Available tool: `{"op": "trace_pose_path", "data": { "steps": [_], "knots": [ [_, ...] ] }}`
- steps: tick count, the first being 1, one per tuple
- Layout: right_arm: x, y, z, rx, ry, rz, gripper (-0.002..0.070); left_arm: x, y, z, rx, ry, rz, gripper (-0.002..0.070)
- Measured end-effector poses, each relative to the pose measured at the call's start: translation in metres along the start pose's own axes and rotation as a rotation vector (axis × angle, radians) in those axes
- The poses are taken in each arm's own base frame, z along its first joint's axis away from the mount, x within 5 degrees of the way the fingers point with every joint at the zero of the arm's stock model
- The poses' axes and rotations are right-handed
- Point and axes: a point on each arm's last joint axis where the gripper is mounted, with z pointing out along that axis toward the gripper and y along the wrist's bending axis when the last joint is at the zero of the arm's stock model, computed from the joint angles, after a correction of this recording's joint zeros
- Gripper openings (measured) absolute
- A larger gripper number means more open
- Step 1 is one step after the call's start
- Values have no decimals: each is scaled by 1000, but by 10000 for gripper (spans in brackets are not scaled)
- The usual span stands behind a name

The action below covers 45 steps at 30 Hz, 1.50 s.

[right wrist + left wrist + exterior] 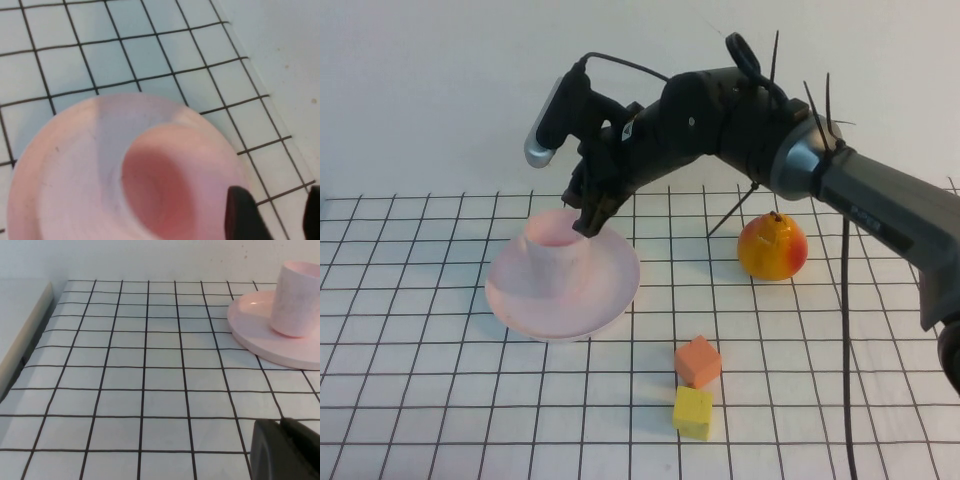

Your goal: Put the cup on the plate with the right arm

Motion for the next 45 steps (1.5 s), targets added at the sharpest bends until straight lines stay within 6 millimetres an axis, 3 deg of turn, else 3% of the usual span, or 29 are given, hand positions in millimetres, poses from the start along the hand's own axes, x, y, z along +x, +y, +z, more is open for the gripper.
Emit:
{"op": "trace_pose_path", "data": {
  "steps": [4,9,15,23,27,30,34,37,42,45],
  "knots": [
    [2,5,-12,-64,84,-21,231,0,0,0,0,0,0,-3],
    [0,4,-56,-92,264,-108,61,0,0,0,0,0,0,-3],
    [-7,-6,-126,3,435,-201,3,0,0,0,0,0,0,-3],
    [-26,-25,-236,222,352,-139,-1,0,0,0,0,0,0,-3],
    [-18,-41,-293,341,302,-22,-1,0,0,0,0,0,0,-3],
    [2,-51,-327,410,310,74,-1,0,0,0,0,0,0,-3],
    [33,-50,-347,408,358,169,-1,0,0,0,0,0,0,-3],
    [55,-38,-347,348,394,229,-1,0,0,0,0,0,0,-3],
    [92,3,-339,226,447,306,-1,0,0,0,0,0,0,-3],
    [109,28,-343,243,408,342,-2,0,0,0,0,0,0,-3]
  ]
}}
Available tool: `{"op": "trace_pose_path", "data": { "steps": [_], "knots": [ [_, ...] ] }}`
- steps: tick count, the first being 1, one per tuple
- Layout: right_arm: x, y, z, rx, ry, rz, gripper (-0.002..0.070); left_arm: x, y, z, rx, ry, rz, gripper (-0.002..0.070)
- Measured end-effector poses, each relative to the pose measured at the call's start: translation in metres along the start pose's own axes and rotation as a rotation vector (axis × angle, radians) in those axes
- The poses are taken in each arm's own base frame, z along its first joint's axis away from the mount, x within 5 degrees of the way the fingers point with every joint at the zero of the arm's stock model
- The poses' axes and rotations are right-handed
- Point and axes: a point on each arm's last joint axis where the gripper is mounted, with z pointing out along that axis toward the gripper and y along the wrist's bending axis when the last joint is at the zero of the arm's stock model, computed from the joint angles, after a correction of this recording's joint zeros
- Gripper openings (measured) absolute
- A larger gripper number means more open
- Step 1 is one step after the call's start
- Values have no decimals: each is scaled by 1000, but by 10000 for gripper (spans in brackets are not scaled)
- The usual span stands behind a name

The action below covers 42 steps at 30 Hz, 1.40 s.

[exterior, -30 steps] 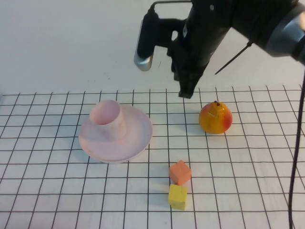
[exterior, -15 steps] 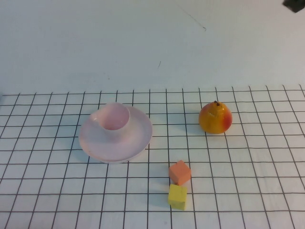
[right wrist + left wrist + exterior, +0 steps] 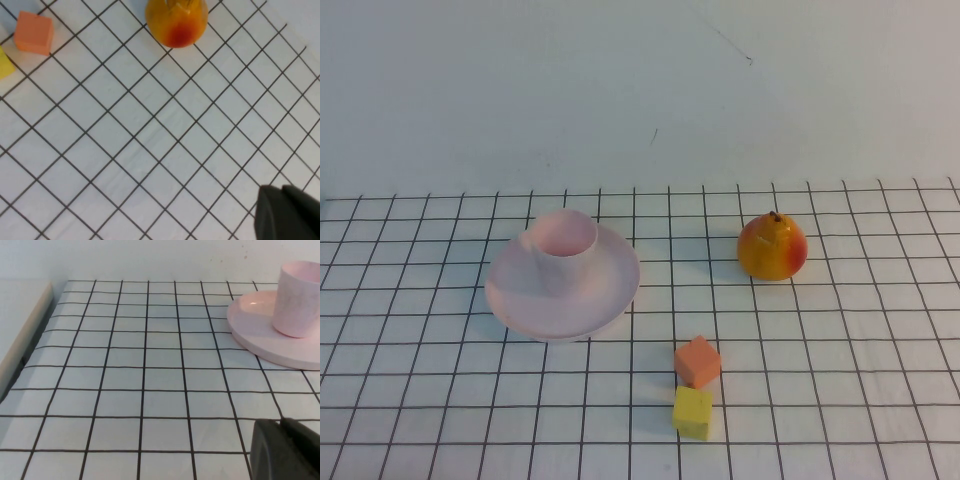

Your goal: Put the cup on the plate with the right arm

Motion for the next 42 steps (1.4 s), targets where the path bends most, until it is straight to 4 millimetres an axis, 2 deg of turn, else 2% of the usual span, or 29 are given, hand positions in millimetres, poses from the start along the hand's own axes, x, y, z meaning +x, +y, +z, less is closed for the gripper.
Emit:
{"op": "trace_pose_path", "data": {
  "steps": [9,17,21,35,39,42],
  "knots": [
    [63,41,7,52,-155,97,-2,0,0,0,0,0,0,-3],
    [104,68,22,44,-211,131,-2,0,0,0,0,0,0,-3],
    [109,74,23,10,-213,157,-2,0,0,0,0,0,0,-3],
    [108,75,24,-7,-214,170,-2,0,0,0,0,0,0,-3],
    [110,71,27,63,-245,104,-2,0,0,0,0,0,0,-3],
    [119,68,24,149,-362,178,-2,0,0,0,0,0,0,-3]
  ]
}}
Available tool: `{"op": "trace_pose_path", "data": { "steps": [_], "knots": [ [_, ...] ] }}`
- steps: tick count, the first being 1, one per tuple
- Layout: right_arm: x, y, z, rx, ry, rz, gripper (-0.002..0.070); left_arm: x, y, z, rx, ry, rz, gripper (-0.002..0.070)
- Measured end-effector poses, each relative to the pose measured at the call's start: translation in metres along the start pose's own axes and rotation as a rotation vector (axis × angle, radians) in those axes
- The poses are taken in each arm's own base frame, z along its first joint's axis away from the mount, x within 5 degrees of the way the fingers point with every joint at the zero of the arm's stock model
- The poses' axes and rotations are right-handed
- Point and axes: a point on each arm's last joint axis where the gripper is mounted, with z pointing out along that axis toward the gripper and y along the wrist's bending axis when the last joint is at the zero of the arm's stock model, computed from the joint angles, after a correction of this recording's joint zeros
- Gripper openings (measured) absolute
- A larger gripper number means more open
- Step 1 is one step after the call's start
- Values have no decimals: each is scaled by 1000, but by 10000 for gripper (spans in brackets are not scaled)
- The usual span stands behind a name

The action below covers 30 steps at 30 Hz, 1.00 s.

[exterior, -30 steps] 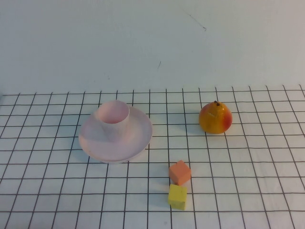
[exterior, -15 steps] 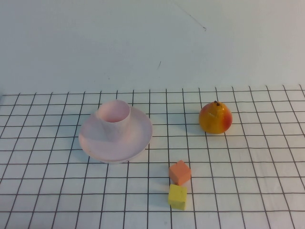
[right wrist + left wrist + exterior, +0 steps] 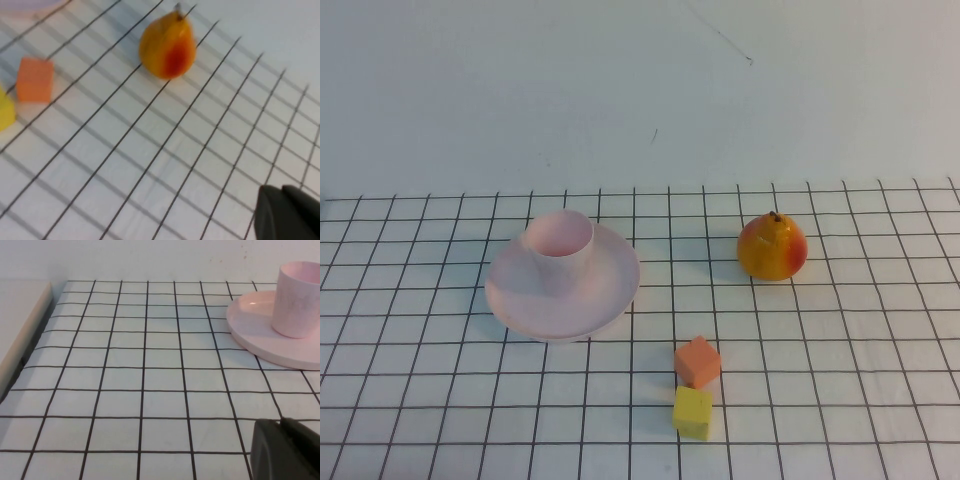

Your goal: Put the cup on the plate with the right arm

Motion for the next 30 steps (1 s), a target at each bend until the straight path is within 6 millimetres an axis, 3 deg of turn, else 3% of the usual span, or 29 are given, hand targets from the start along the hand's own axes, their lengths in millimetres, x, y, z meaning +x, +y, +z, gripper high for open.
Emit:
{"op": "trace_pose_path", "data": {
  "steps": [3,7,14,30],
  "knots": [
    [21,-3,-8,121,-107,106,-2,0,0,0,0,0,0,-3],
    [67,5,-13,288,-194,188,-2,0,0,0,0,0,0,-3],
    [140,36,0,430,-275,227,-2,0,0,0,0,0,0,-3],
    [156,49,4,346,-175,245,-2,0,0,0,0,0,0,-3]
  ]
}}
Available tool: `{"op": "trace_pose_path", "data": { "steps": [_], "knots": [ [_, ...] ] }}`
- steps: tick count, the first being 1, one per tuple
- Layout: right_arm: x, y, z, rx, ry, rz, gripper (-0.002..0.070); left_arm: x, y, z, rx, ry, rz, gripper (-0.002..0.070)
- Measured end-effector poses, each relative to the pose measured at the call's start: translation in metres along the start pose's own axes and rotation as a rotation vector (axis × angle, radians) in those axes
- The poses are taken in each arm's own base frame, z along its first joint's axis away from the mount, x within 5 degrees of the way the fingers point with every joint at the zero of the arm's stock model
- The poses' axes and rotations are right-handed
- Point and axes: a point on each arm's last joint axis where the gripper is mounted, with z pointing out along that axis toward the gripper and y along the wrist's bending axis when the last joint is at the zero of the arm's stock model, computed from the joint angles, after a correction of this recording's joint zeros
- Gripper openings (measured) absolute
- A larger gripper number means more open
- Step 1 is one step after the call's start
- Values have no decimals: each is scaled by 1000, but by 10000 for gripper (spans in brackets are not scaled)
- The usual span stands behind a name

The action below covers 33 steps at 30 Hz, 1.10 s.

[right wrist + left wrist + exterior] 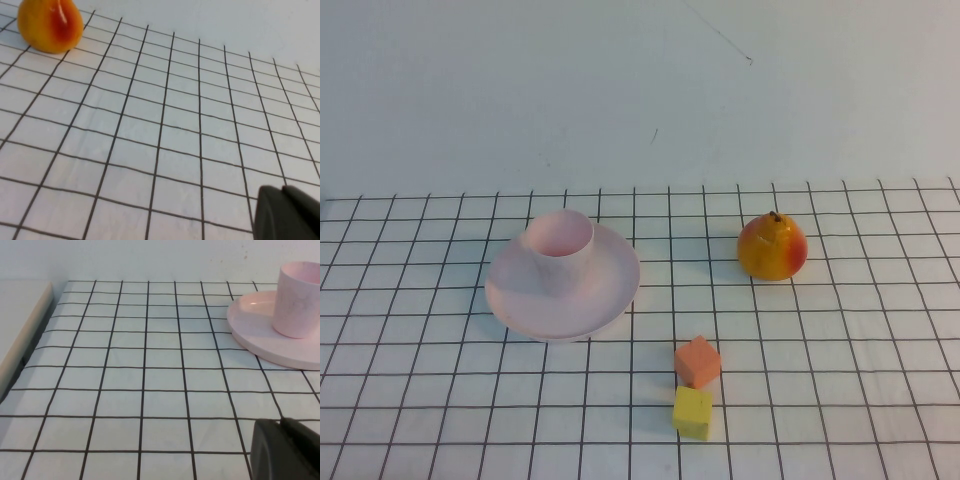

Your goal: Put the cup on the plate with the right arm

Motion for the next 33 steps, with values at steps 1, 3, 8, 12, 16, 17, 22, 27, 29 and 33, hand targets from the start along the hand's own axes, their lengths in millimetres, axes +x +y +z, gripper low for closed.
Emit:
{"op": "trace_pose_path", "data": {
  "steps": [1,3,8,12,16,17,22,27,29,33],
  "knots": [
    [0,0,0,3,1,0,-2,0,0,0,0,0,0,-3],
    [0,-1,0,9,4,4,-2,0,0,0,0,0,0,-3],
    [1,-2,0,28,10,49,-2,0,0,0,0,0,0,-3],
    [2,-7,0,85,22,67,-2,0,0,0,0,0,0,-3],
    [3,-10,-1,109,26,106,-2,0,0,0,0,0,0,-3],
    [3,-10,-1,112,26,118,-2,0,0,0,0,0,0,-3],
    [3,-10,-1,115,24,163,-2,0,0,0,0,0,0,-3],
    [3,-9,0,105,20,204,-2,0,0,0,0,0,0,-3],
    [3,-9,0,103,19,209,-2,0,0,0,0,0,0,-3],
    [2,-8,0,87,16,207,-2,0,0,0,0,0,0,-3]
  ]
}}
